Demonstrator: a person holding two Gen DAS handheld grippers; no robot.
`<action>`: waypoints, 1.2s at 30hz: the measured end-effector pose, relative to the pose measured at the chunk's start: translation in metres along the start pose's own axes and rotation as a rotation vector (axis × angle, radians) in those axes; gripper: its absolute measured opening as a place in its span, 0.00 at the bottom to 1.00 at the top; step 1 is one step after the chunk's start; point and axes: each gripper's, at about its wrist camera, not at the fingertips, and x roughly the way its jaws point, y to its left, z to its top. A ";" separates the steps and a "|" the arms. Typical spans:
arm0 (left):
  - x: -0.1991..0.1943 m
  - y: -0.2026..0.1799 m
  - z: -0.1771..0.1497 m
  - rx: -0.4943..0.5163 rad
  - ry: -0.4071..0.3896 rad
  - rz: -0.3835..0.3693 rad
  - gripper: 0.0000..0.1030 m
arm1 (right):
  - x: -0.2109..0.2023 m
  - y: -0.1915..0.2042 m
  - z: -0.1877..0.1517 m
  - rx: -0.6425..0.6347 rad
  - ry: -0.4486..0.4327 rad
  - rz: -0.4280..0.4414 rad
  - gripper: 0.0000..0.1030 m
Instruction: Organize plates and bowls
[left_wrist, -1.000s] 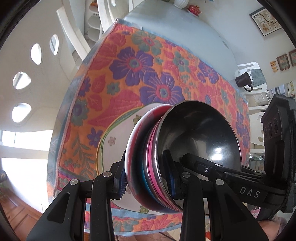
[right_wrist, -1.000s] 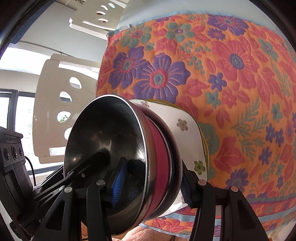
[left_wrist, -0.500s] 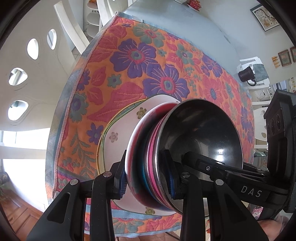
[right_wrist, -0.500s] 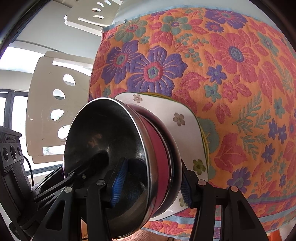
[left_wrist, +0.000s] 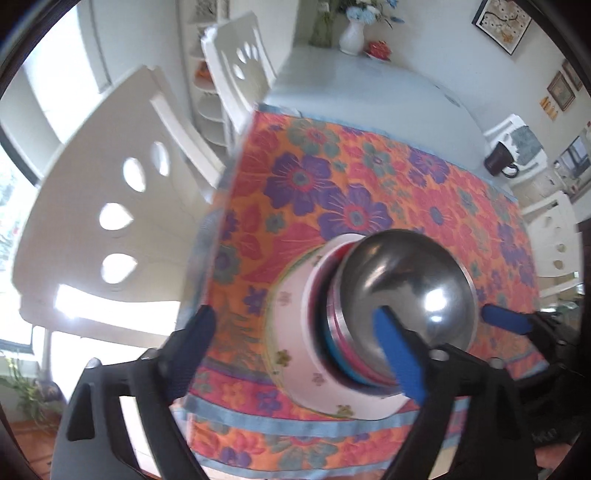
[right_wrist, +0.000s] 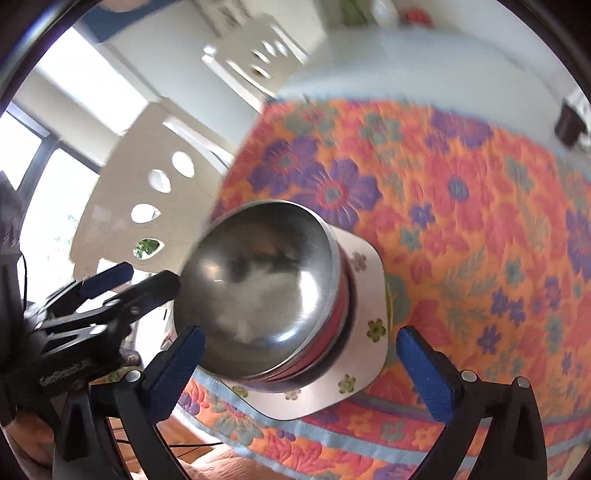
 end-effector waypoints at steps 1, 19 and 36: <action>0.000 0.002 -0.004 -0.005 0.007 0.021 0.92 | -0.001 0.005 -0.003 -0.031 -0.012 -0.007 1.00; 0.017 0.025 -0.019 -0.104 0.066 0.065 0.99 | 0.007 0.030 -0.014 -0.072 -0.089 -0.098 1.00; 0.017 0.026 -0.017 -0.100 0.065 0.079 0.99 | 0.009 0.027 -0.011 -0.068 -0.085 -0.091 1.00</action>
